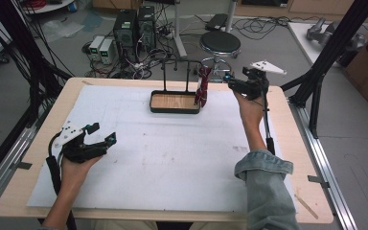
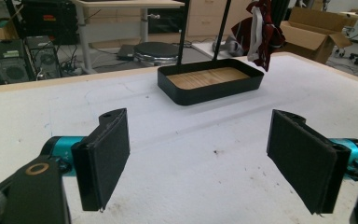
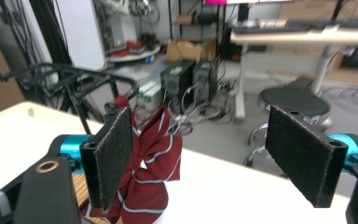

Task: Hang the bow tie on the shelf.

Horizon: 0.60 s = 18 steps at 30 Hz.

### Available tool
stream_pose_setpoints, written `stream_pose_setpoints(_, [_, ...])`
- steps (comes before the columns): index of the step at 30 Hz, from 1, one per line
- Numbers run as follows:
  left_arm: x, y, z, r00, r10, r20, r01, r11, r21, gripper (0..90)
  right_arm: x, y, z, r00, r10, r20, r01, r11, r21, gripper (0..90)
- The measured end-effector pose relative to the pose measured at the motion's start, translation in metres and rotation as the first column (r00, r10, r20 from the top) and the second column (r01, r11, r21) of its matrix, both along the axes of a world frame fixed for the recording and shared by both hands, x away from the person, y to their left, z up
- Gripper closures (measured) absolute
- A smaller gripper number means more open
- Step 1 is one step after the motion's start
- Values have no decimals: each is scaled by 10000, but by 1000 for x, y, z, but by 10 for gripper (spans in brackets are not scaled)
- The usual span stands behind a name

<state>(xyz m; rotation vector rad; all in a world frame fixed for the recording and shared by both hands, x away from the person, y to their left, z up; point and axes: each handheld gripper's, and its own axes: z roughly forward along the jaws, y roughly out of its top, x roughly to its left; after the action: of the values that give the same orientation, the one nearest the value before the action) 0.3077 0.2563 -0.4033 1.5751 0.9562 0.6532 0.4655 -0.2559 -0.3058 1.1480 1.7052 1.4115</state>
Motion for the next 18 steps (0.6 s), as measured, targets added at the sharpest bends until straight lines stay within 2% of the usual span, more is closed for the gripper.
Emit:
stream_pose_setpoints(2, [0, -1, 0, 10000, -16, -27, 16, 10000, 1, 214, -8, -6, 4, 9998, 5, 176, -3, 10000, -75, 216])
stream_pose_setpoints(3, [1, -1, -1, 10000, -16, -31, 16, 10000, 19, 214, -17, -11, 6, 9995, 13, 316, -9, 9999, -139, 207])
stream_pose_setpoints(4, [1, -1, -1, 10000, -11, -30, 11, 10000, -6, 214, -17, -11, 6, 9995, 13, 316, -9, 9999, -139, 207])
stream_pose_setpoints(6, [1, -2, -1, 10000, -20, -43, 20, 10000, 22, 214, -25, -16, 10, 9996, -149, 238, 156, 9994, -307, 153])
stream_pose_setpoints(7, [2, -2, -1, 10000, -42, -41, 42, 10000, 61, 214, -33, -20, 14, 9991, -100, 403, 110, 9996, -246, 151])
stream_pose_setpoints(8, [1, -3, -2, 10000, -31, -50, 31, 10000, 17, 214, -33, -20, 14, 9991, -100, 403, 110, 9996, -246, 151])
stream_pose_setpoints(9, [1, -3, -2, 10000, -45, -55, 46, 10000, 77, 214, -39, -22, 15, 9981, -120, 610, 133, 9997, -204, 151])
stream_pose_setpoints(11, [0, -3, -2, 10000, -38, -38, 39, 9999, 109, 214, -54, -27, 18, 9963, -34, 862, 62, 9995, -321, 151])
stream_pose_setpoints(12, [0, -3, -2, 10000, -23, -4, 23, 9999, 99, 214, -54, -27, 18, 9963, -34, 862, 62, 9995, -321, 151])
stream_pose_setpoints(13, [-1, -3, -2, 10000, -34, -37, 35, 9999, 107, 214, -63, -31, 18, 9953, -6, 970, 46, 9992, -405, 150])
stream_pose_setpoints(14, [-2, -3, -2, 10000, -17, -27, 17, 10000, 95, 214, -63, -31, 18, 9953, -6, 970, 46, 9992, -405, 150])
stream_pose_setpoints(15, [-3, -2, -1, 10000, 17, -46, -17, 10000, 72, 214, -73, -36, 18, 9935, -3, 1135, 46, 9993, -375, 150])
stream_pose_setpoints(18, [-3, -3, -1, 10000, -20, -30, 21, 9999, 108, 214, -81, -41, 16, 9928, -12, 1200, 49, 9995, -302, 149])
